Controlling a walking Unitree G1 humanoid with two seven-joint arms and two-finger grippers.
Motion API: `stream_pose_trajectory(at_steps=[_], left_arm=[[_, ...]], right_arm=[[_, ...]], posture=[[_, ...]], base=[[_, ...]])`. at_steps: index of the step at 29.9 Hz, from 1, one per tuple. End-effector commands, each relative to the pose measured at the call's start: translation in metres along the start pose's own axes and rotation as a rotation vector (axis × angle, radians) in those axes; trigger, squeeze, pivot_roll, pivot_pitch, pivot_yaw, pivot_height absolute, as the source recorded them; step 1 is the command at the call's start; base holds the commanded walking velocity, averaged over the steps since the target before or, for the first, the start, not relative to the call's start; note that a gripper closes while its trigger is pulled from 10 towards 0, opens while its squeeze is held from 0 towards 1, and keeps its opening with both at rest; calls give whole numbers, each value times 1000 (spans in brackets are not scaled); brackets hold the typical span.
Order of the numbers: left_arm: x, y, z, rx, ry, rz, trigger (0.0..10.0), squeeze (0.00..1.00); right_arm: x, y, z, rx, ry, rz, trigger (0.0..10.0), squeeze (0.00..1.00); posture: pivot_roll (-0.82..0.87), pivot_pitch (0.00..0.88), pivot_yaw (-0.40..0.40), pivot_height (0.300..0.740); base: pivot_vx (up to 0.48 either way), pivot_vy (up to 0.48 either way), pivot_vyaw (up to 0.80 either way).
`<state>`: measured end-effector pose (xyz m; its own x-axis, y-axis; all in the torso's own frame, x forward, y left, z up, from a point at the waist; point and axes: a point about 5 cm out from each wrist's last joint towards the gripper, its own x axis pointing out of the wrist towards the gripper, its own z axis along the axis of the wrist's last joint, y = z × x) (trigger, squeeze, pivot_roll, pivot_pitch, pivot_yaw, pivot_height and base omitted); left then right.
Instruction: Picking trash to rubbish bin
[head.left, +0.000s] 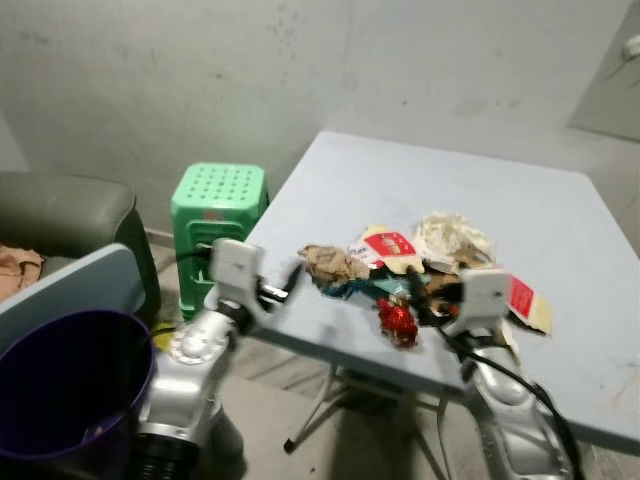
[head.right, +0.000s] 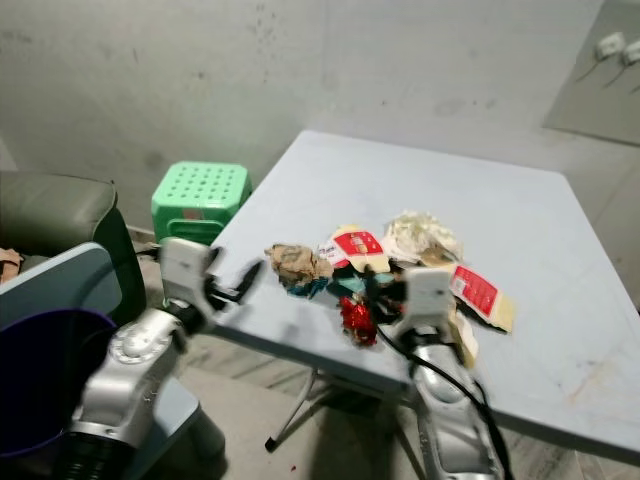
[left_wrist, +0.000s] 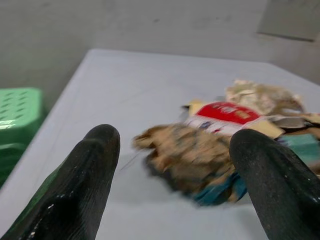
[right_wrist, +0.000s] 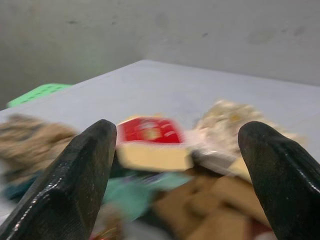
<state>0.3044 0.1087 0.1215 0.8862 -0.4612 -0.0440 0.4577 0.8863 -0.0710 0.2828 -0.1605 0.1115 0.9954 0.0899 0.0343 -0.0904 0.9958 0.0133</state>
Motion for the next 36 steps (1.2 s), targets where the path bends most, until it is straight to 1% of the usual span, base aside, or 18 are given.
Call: stream_pose_trajectory(at_steps=[1, 3, 7, 12, 14, 18, 23, 24, 26, 28, 30, 32, 33, 36], left_arm=[[-3, 8, 6, 33, -9, 10, 10000, 0], [-3, 5, 5, 52, -2, -26, 10000, 0], [0, 3, 4, 44, 15, -69, 10000, 0], [4, 4, 4, -16, 24, -77, 10000, 0], [9, 4, 4, -45, 22, -84, 10000, 0], [14, 3, 4, -63, 20, -88, 10000, 0], [26, 8, 7, -104, 13, -61, 10000, 0], [27, 9, 8, -107, 11, -53, 10000, 0], [31, 14, 11, -124, 3, -19, 10000, 0], [33, 16, 13, -135, -1, -4, 10000, 0], [35, 22, 15, -156, -8, 23, 10000, 0], [35, 24, 16, -171, -12, 30, 10000, 0], [36, 28, 17, -182, -18, 43, 10000, 0], [37, 34, 17, -203, -16, 71, 10000, 0]], right_arm=[[3, 9, 5, 14, -20, 25, 10000, 0], [3, 11, 4, 17, -16, 33, 10000, 0], [2, 13, 5, 18, -15, 50, 10000, 0], [1, 13, 6, 20, -19, 51, 10000, 0], [0, 13, 6, 26, -21, 52, 10000, 0], [-1, 15, 6, 26, -21, 60, 10000, 0], [1, 14, 9, 26, -25, 68, 10000, 0], [1, 14, 9, 25, -24, 77, 10000, 0], [1, 16, 10, -5, -14, 119, 10000, 0], [-1, 17, 11, 9, -13, 143, 10000, 0], [-5, 17, 11, 21, -1, 181, 10000, 0], [-7, 17, 11, 26, 1, 192, 10000, 0], [-10, 18, 10, 14, 10, 206, 10000, 0], [-17, 20, 8, 15, 26, 230, 10000, 0]], posture=[[-1, 0, -64, 740], [-1, 0, -65, 740], [-4, 0, -65, 740], [-15, 0, -62, 740], [-18, 0, -62, 740], [-19, 0, -66, 740], [-22, 0, -68, 740], [-24, 0, -68, 740], [-26, 0, -69, 740], [-28, 0, -69, 740], [-34, 0, -71, 740], [-35, 0, -72, 740], [-37, 0, -72, 740], [-48, 0, -74, 740]], base=[[0, 0, 0], [0, 0, 0], [0, 0, 0], [0, 0, 0], [0, 0, 0], [0, 0, 0], [0, 0, 0], [0, 0, 0], [0, 0, 0], [0, 0, 0], [0, 0, 0], [0, 0, 0], [0, 0, 0], [0, 0, 0]])
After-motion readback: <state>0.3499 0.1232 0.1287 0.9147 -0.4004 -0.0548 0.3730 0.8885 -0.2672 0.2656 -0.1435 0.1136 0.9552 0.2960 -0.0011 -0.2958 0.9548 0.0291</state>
